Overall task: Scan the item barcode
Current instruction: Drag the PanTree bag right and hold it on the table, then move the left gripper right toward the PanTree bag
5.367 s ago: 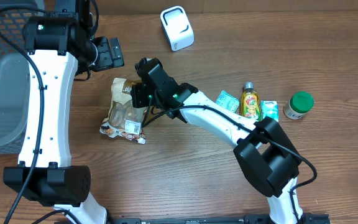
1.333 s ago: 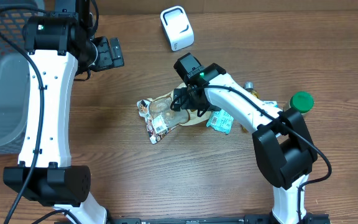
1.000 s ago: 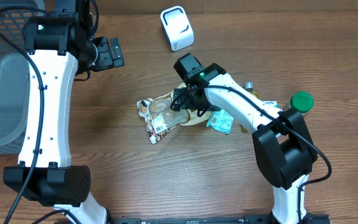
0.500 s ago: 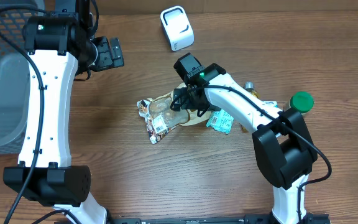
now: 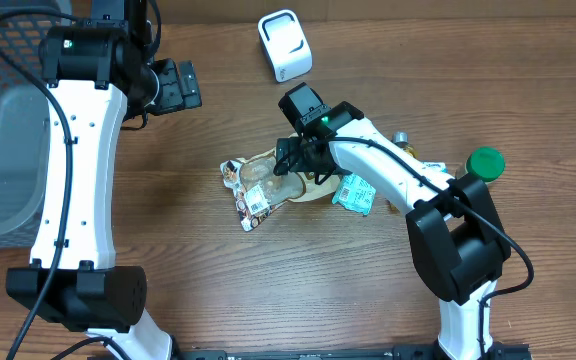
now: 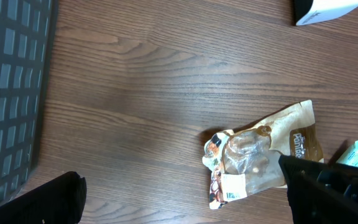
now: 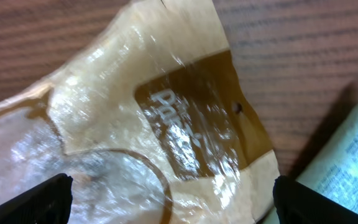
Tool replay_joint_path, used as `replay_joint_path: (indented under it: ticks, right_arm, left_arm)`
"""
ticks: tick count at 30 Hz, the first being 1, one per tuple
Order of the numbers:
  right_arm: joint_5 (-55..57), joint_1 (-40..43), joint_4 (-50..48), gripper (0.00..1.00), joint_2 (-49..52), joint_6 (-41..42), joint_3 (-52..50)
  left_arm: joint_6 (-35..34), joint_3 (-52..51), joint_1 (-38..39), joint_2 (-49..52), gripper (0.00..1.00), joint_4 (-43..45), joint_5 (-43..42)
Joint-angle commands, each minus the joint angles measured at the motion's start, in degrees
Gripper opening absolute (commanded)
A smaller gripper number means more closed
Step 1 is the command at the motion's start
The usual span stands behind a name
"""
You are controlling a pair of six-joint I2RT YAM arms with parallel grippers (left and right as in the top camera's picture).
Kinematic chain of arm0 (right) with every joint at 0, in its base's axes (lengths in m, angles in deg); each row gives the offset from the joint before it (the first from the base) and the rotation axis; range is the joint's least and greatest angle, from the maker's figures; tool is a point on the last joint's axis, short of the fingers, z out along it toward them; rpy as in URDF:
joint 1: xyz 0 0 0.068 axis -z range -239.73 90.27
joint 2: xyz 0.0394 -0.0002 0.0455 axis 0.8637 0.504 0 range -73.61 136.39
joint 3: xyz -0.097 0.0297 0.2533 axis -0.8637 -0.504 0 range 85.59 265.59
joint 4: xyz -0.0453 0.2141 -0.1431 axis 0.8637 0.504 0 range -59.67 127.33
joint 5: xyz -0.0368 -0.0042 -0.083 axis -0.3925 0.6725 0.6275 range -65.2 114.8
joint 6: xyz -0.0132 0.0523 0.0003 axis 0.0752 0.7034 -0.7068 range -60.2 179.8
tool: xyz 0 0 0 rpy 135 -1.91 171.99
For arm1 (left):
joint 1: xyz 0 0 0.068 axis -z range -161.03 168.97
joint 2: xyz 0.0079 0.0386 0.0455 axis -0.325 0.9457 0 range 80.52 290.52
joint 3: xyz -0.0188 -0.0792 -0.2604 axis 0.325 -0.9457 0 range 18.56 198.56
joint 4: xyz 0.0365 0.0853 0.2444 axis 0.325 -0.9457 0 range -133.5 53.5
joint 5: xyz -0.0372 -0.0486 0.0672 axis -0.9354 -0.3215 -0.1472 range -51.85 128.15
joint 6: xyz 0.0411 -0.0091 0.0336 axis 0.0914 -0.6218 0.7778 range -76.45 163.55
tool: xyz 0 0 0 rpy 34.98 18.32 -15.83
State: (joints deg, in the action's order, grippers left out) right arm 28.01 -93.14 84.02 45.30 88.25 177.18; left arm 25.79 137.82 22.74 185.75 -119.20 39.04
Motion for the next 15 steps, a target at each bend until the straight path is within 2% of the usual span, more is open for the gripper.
replay_joint_path:
  ticks: [1,15]
  right_arm:
    - [0.2,-0.2,0.6,1.0,-1.2,-0.4,0.3]
    - [0.2,-0.2,0.4,1.0,-1.2,-0.4,0.3]
  left_arm:
    - [0.6,0.9,0.4,0.1,1.0,0.2,-0.3]
    - [0.6,0.9,0.4,0.1,1.0,0.2,-0.3]
